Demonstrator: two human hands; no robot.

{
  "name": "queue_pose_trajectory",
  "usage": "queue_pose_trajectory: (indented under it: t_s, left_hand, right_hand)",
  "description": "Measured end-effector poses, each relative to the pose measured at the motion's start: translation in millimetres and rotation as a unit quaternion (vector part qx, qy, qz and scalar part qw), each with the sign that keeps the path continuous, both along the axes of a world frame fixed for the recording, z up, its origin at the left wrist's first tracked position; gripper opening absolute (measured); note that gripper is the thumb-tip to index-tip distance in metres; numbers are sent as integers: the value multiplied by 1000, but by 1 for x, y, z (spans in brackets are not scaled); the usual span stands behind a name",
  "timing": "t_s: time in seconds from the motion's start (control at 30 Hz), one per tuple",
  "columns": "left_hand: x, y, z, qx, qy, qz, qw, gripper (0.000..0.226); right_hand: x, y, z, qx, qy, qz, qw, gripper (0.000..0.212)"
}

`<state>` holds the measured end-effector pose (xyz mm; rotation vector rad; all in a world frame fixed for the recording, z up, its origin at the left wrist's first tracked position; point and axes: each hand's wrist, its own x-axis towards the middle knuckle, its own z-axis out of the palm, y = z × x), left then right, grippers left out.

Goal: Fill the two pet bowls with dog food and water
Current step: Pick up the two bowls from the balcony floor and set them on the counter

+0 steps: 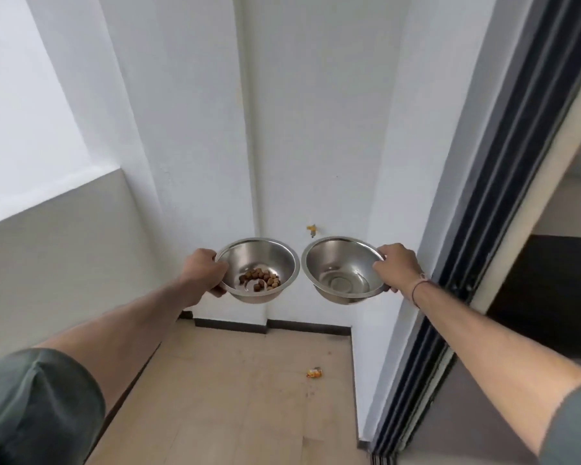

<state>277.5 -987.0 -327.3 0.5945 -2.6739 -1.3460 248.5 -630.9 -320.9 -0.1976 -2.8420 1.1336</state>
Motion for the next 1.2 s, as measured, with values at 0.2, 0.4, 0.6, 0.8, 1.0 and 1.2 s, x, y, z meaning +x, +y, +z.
queue_pose_trajectory:
  t_s: [0.2,0.4,0.6,0.8,1.0,1.2]
  left_hand:
    - [-25,71,9,-10,8,-74,997,19]
    - [-45,137,14,-1,16,-169,985,21]
    - [-44,203,5,11,2,-264,964,22]
    - [-37,258,0,18,-7,-316,948,25]
    - [-39,303,-9,20,-10,-325,946,26]
    - [-48,348,-24,8,-10,-315,949,24]
  right_hand:
    - [32,64,-1,1,10,-67,998,26]
    - [65,128,0,23,20,-163,986,25]
    - [105,188,-4,39,19,-238,970,26]
    - [128,243,-5,48,20,-297,953,19]
    - [126,302,-13,65,25,-327,942,19]
    - [107,376,-29,75,14,-322,944,19]
